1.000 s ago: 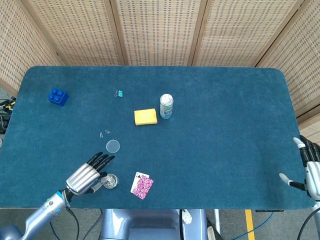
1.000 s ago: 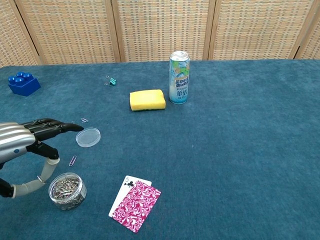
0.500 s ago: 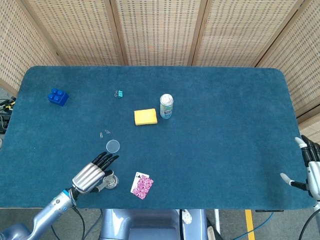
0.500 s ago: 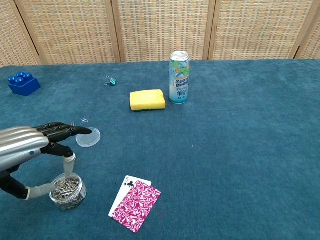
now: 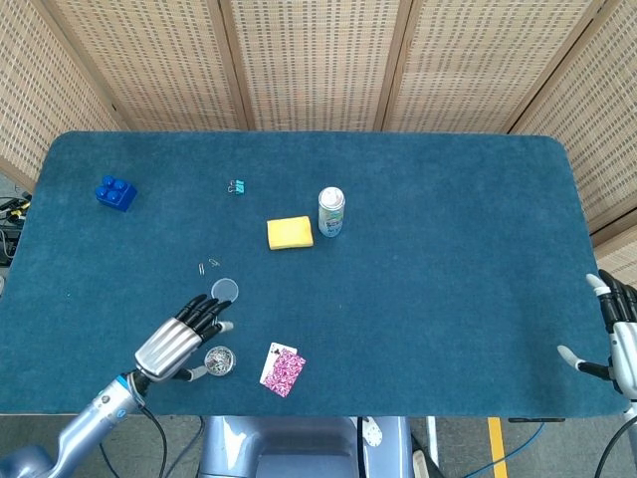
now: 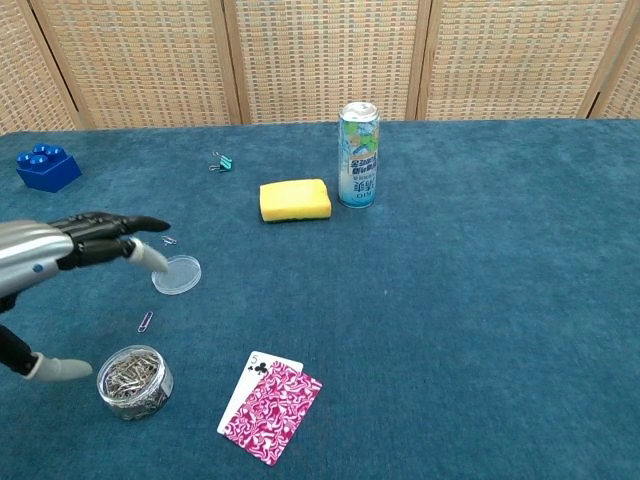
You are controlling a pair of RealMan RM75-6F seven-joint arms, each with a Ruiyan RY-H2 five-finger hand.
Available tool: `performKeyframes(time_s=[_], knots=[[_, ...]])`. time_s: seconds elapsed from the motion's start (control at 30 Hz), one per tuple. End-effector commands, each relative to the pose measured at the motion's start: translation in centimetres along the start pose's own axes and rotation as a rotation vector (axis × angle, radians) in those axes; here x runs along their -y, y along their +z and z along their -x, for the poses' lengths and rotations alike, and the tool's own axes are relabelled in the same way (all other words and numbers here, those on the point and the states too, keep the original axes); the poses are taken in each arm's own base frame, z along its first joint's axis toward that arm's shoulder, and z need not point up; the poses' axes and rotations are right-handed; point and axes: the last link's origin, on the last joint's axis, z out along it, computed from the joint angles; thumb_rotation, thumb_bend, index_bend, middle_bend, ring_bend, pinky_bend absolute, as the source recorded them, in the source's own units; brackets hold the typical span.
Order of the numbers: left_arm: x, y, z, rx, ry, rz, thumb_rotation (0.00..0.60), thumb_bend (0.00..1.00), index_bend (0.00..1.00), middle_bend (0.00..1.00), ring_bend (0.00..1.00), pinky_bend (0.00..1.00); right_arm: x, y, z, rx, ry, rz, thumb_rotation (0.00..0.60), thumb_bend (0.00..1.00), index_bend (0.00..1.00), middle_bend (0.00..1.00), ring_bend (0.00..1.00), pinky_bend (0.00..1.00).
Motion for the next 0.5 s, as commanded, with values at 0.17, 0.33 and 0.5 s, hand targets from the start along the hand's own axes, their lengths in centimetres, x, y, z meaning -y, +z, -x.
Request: performKeyframes(time_s=[0.17,0.33,0.5], knots=[[4.3,-8.3,-5.8,-0.284,0.099,-0.444,0.6,0.0,0.0,0.0,0.0,0.0,0.1,-0.1,0.0,-0.003,-0.012,-0.005,0.6,0.0,0.0,0.0,0.0,0.0],[4.4,-11.1,-6.2,-0.292,0.077,-0.522,0.6,0.0,0.0,0.0,0.0,0.0,0.2,-0.2,0.1,-0.001,-0.022,-0.009,0.6,0.0,0.0,0.0,0.0,0.0],[5.1,-11.3,-6.0,-0.241,0.051,-0.544,0.6,0.0,0.0,0.0,0.0,0.0,0.3,-0.3,0.2,-0.006,-0.027,-0.01,0.6,0.0,0.0,0.0,0.0,0.0]])
